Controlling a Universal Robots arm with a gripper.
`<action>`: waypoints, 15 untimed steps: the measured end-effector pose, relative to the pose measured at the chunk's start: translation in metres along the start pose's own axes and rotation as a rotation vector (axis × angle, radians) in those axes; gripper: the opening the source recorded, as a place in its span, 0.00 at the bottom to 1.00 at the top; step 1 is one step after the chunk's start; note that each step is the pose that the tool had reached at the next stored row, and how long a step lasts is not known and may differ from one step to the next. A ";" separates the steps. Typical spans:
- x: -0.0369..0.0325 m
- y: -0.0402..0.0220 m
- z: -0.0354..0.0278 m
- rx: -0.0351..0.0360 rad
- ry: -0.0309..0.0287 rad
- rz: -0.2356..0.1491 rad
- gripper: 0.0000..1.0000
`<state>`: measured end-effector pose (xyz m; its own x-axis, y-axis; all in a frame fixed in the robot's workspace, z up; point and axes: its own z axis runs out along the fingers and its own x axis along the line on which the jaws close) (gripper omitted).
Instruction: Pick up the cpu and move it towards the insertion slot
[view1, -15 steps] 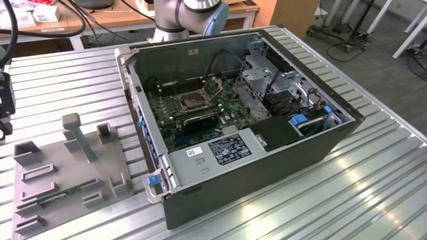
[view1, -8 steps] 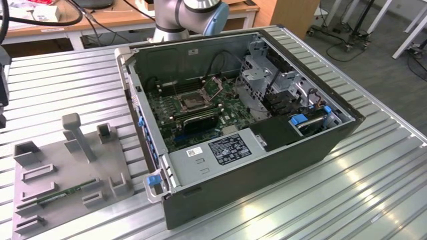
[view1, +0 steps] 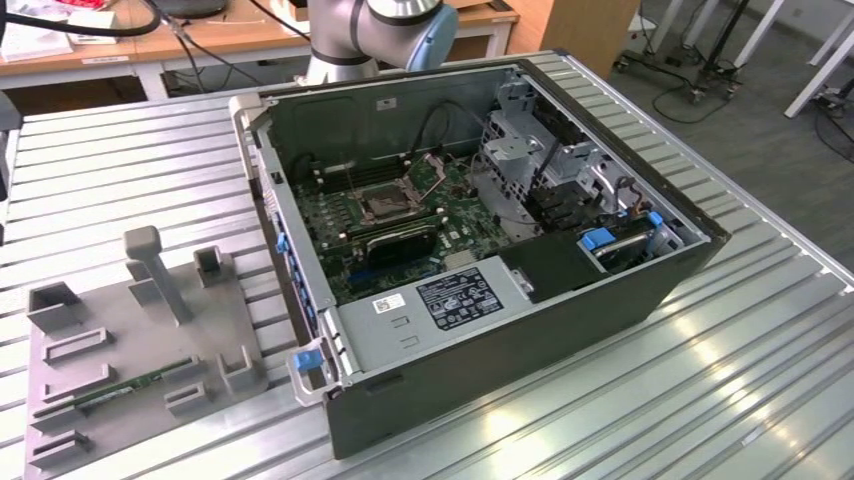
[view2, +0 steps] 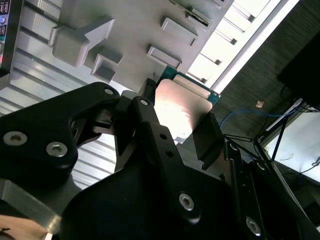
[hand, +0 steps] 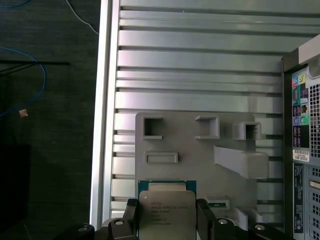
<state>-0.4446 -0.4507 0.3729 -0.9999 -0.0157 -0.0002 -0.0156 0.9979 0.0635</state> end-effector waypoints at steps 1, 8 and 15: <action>0.0000 0.0000 0.0000 0.0000 0.0000 0.000 0.54; -0.0013 0.0000 -0.0006 0.0002 0.0004 0.000 0.54; -0.0053 0.0000 -0.0005 0.0002 0.0003 0.000 0.54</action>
<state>-0.4393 -0.4506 0.3735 -0.9999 -0.0156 0.0000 -0.0156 0.9979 0.0633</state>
